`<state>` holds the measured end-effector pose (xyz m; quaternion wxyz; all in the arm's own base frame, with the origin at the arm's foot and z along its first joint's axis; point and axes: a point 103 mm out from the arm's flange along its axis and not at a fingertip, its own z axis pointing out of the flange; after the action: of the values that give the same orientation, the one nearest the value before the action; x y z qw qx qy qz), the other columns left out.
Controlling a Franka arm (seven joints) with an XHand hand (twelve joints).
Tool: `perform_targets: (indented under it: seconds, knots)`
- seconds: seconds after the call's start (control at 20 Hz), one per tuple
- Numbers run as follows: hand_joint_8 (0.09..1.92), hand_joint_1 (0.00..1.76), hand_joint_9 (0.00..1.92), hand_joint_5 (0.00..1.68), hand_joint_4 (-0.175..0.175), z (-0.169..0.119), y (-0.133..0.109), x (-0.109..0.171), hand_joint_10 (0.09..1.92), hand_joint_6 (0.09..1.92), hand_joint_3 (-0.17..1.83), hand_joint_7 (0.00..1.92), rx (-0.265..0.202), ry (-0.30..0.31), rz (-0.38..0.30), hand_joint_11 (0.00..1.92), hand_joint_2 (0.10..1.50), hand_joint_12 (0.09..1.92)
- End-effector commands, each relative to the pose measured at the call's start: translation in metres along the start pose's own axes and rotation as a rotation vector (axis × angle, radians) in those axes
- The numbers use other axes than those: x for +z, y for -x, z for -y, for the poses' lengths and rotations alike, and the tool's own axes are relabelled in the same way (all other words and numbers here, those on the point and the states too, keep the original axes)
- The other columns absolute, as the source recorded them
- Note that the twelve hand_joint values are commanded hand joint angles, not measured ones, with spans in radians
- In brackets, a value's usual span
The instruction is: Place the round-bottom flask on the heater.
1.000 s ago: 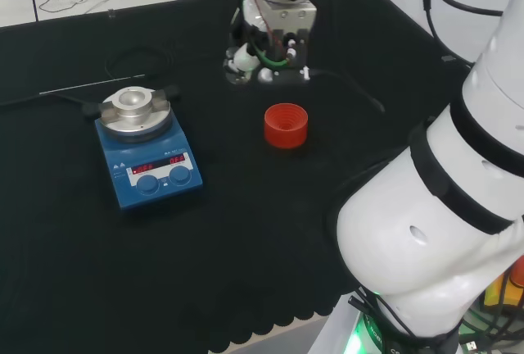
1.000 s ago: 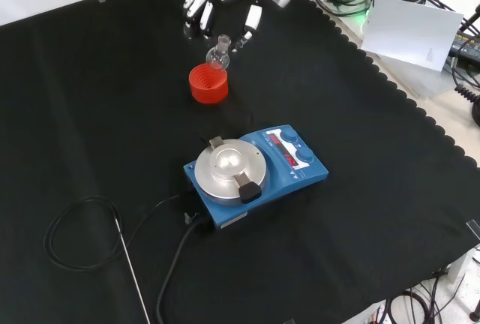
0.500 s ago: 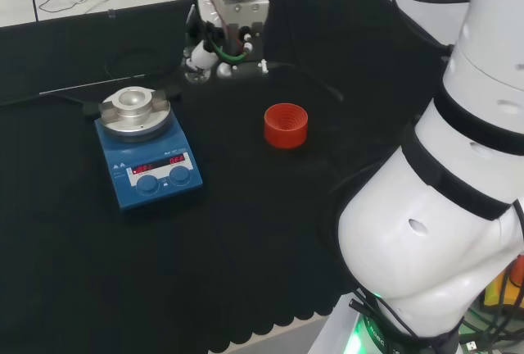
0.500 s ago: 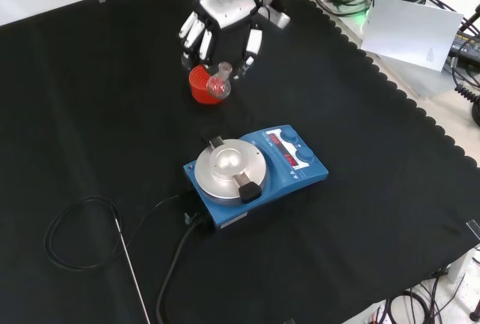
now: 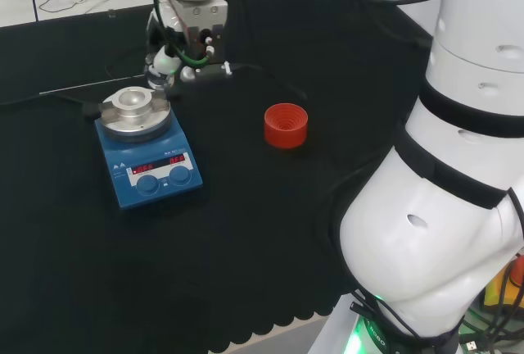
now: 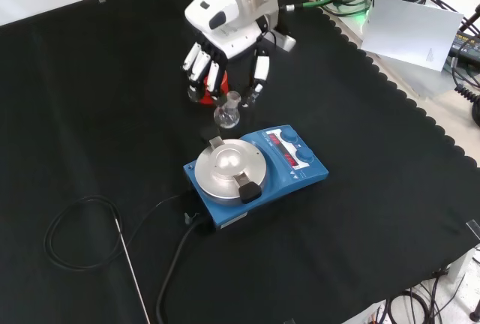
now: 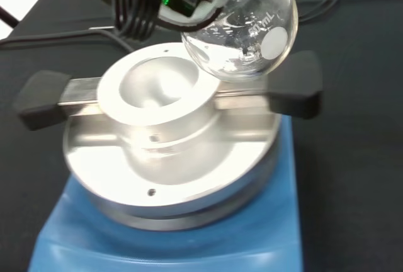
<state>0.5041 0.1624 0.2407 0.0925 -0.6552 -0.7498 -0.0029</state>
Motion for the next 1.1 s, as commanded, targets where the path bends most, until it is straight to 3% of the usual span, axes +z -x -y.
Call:
perform_targets:
  seconds: [0.05,0.55,1.1]
  knots:
    - [0.71,1.12,0.77,1.12,0.042,-0.005,-0.024,0.009,0.58,0.96,0.71,0.52,-0.033,-0.021,0.003,0.54,0.70,1.28]
    - [0.71,1.12,0.76,1.12,0.042,-0.020,-0.051,0.016,0.58,0.96,0.71,0.52,-0.064,-0.041,0.018,0.54,0.70,1.28]
    - [0.71,1.12,0.76,1.12,0.042,-0.036,-0.055,0.031,0.58,0.96,0.72,0.52,-0.067,-0.073,0.027,0.54,0.70,1.28]
